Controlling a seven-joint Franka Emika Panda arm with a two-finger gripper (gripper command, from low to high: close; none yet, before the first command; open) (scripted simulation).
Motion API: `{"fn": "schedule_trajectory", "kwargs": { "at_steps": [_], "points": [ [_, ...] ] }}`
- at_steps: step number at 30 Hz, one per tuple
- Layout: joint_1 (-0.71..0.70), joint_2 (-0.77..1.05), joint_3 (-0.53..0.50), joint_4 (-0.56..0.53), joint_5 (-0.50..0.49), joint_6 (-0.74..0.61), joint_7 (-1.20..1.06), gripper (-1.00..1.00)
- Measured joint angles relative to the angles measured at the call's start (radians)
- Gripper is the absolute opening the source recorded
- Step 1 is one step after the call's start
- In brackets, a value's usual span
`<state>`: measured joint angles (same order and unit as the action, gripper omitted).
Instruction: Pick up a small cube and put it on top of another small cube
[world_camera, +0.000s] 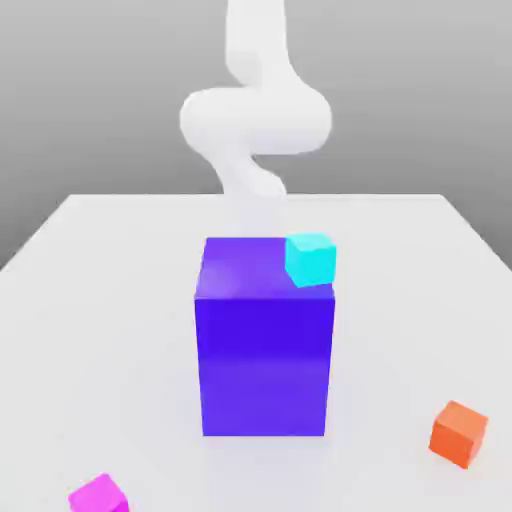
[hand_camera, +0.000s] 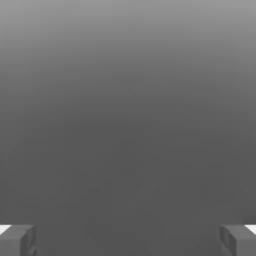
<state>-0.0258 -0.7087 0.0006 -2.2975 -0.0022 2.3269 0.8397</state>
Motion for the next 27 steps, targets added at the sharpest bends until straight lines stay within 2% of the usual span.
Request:
{"fn": "schedule_trajectory", "kwargs": {
  "at_steps": [17,27],
  "points": [
    [-0.142,0.623,-0.036,0.018,-0.014,0.181,0.27,0.0],
    [-0.203,0.986,-0.071,0.028,0.036,0.286,0.386,0.0]
  ]
}}
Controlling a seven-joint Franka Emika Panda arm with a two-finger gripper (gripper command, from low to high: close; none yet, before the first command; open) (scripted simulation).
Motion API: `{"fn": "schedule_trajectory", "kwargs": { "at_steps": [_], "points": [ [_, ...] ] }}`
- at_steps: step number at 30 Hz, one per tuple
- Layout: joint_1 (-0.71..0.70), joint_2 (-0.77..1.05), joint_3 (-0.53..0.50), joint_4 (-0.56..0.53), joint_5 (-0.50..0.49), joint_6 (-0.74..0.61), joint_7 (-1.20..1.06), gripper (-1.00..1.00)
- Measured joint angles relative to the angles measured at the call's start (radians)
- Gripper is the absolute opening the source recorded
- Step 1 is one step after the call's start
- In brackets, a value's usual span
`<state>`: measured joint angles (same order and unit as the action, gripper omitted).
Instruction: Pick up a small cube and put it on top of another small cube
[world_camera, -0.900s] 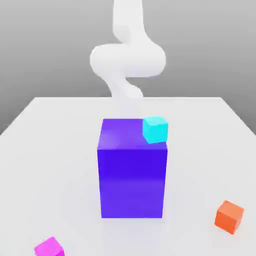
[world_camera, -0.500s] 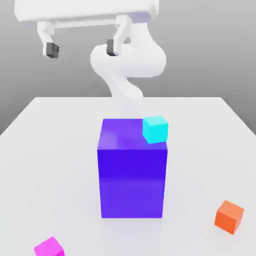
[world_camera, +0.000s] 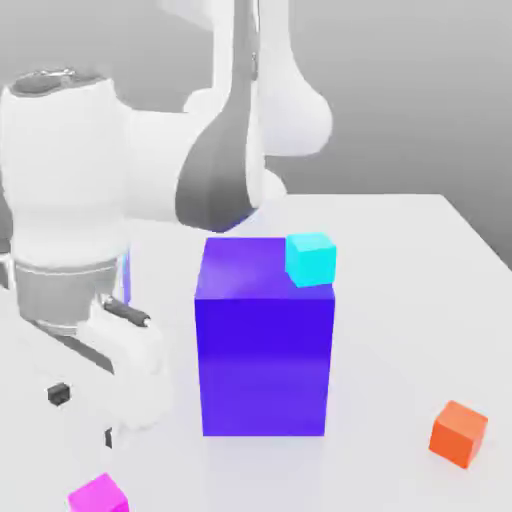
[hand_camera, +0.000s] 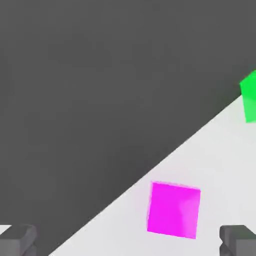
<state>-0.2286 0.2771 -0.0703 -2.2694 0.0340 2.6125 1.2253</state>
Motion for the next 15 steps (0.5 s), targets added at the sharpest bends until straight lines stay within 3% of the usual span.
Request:
{"fn": "schedule_trajectory", "kwargs": {
  "at_steps": [6,7,15],
  "points": [
    [-0.028,0.218,0.008,0.029,0.041,0.122,0.011,0.0],
    [-0.031,0.246,0.012,0.035,0.044,0.144,0.009,-1.0],
    [-0.03,0.226,0.01,0.031,0.041,0.128,0.012,-1.0]
  ]
}}
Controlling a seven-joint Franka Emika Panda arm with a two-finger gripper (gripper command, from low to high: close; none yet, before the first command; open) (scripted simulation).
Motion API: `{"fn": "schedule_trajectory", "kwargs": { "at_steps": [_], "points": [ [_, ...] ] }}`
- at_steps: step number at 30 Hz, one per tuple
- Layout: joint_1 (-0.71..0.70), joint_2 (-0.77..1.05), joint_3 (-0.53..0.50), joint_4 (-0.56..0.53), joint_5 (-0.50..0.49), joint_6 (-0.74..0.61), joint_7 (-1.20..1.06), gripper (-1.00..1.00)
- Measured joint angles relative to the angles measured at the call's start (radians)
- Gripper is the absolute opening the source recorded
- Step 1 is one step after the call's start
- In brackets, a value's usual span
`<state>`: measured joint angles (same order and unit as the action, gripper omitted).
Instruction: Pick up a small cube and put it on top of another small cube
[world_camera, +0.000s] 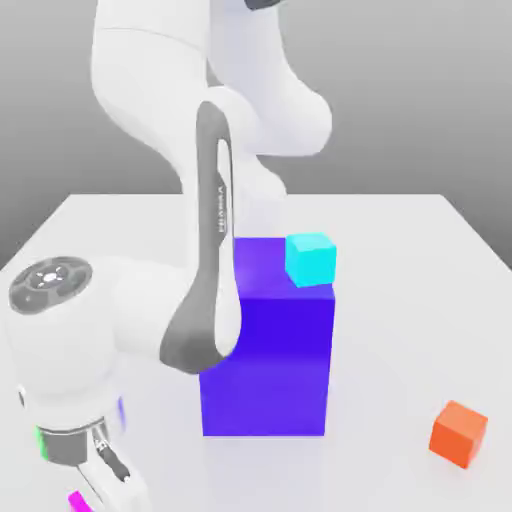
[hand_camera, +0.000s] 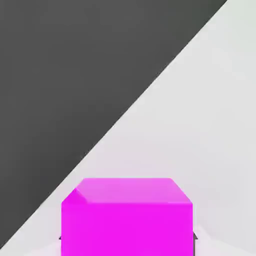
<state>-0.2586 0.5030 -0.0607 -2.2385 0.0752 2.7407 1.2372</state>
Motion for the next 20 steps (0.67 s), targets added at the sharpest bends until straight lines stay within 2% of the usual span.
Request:
{"fn": "schedule_trajectory", "kwargs": {
  "at_steps": [4,12,16,17,20],
  "points": [
    [0.001,-0.109,-0.017,-0.007,-0.012,-0.102,0.021,-1.0],
    [-0.1,-0.037,-0.125,0.268,0.055,-0.314,0.164,-1.0],
    [-0.13,0.076,-0.125,0.322,0.094,-0.259,0.17,-1.0],
    [-0.135,0.095,-0.12,0.325,0.098,-0.243,0.169,1.0],
    [-0.135,0.095,-0.12,0.325,0.098,-0.243,0.169,1.0]
  ]
}}
